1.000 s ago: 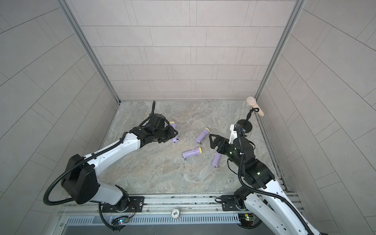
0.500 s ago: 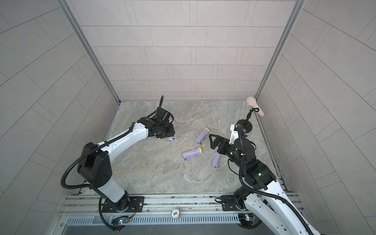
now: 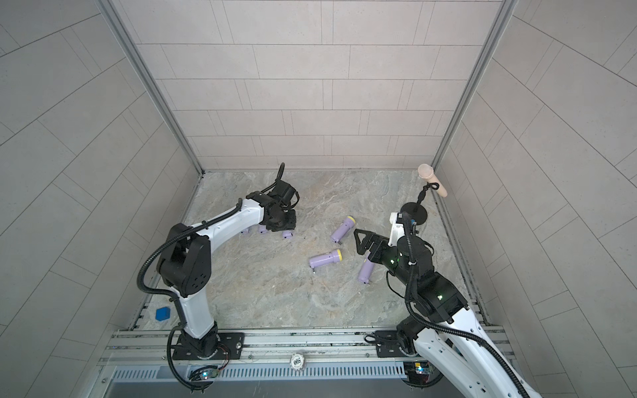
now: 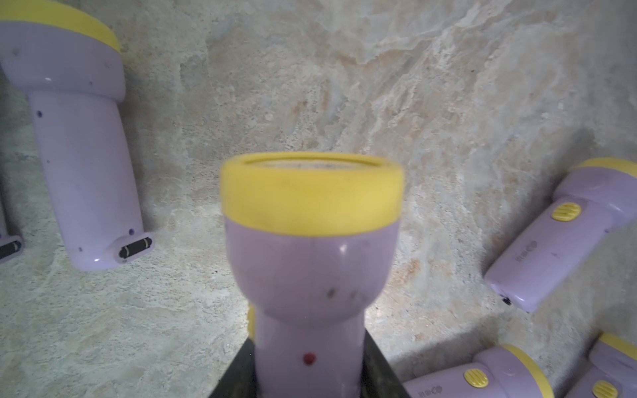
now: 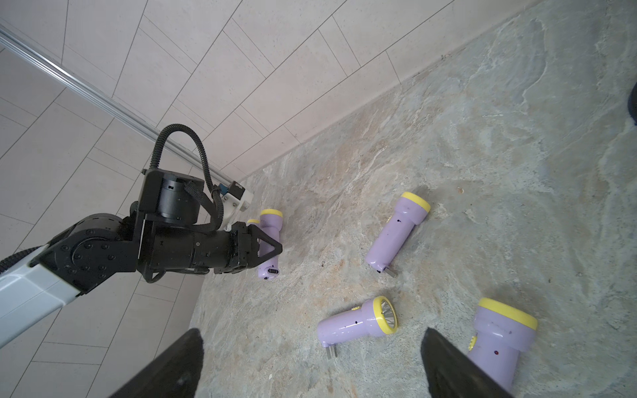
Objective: Close the plug at the bottom of the flashlight
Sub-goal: Place the flashlight at the center of the board.
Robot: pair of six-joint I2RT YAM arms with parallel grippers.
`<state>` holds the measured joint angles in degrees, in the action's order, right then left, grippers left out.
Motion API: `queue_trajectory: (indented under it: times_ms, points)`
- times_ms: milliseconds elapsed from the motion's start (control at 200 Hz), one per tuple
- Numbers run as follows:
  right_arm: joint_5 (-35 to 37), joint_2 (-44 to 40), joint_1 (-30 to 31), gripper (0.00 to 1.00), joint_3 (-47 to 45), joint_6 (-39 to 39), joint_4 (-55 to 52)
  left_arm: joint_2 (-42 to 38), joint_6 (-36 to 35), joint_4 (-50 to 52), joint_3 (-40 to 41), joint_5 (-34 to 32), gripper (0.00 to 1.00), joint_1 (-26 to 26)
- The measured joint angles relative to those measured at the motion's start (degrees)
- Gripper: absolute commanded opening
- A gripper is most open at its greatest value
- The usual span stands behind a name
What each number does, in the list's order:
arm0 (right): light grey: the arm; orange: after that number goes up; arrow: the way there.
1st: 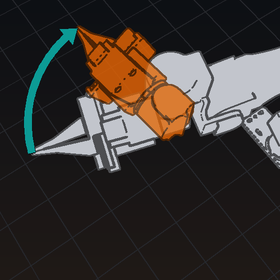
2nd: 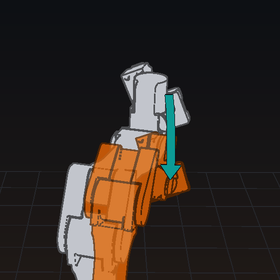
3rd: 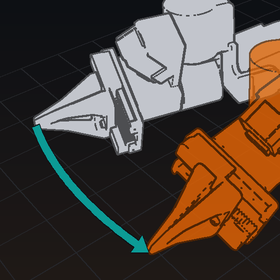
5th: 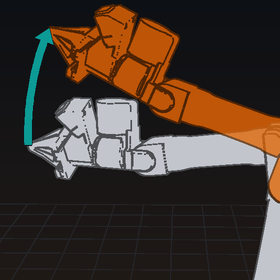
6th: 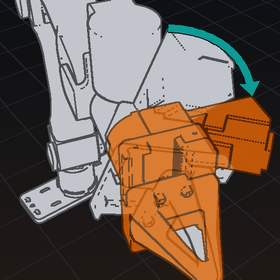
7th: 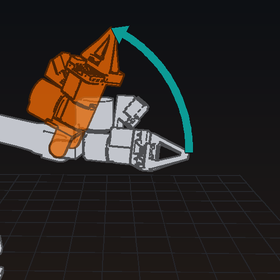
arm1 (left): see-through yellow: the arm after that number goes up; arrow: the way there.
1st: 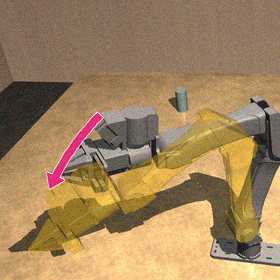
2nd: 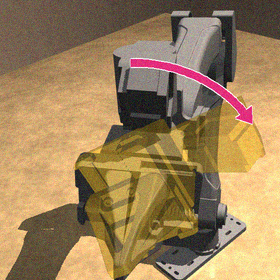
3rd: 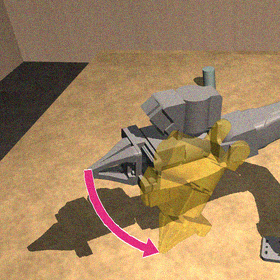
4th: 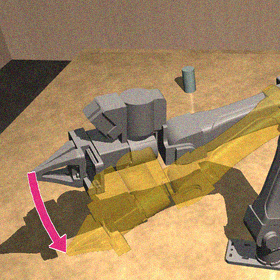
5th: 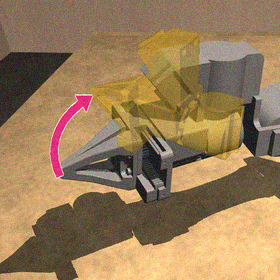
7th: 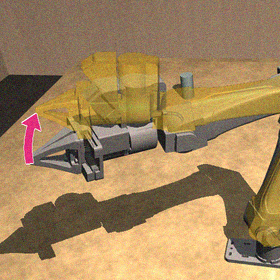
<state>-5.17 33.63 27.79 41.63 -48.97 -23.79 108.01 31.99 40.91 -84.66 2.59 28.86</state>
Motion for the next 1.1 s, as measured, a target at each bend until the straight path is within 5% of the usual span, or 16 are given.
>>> queue_trajectory:
  times_ms: [685, 1101]
  points:
    - [-1.1, -0.7, 0.0, 0.99, -3.5, -1.3, 1.5, 14.3, -4.6, 3.4, -12.6, -0.5, 0.00, -4.8]
    - [-1.1, -0.9, 0.0, 1.00, -4.3, -1.9, 2.3, 16.8, -5.7, 4.0, -13.7, -1.6, 0.00, -5.9]
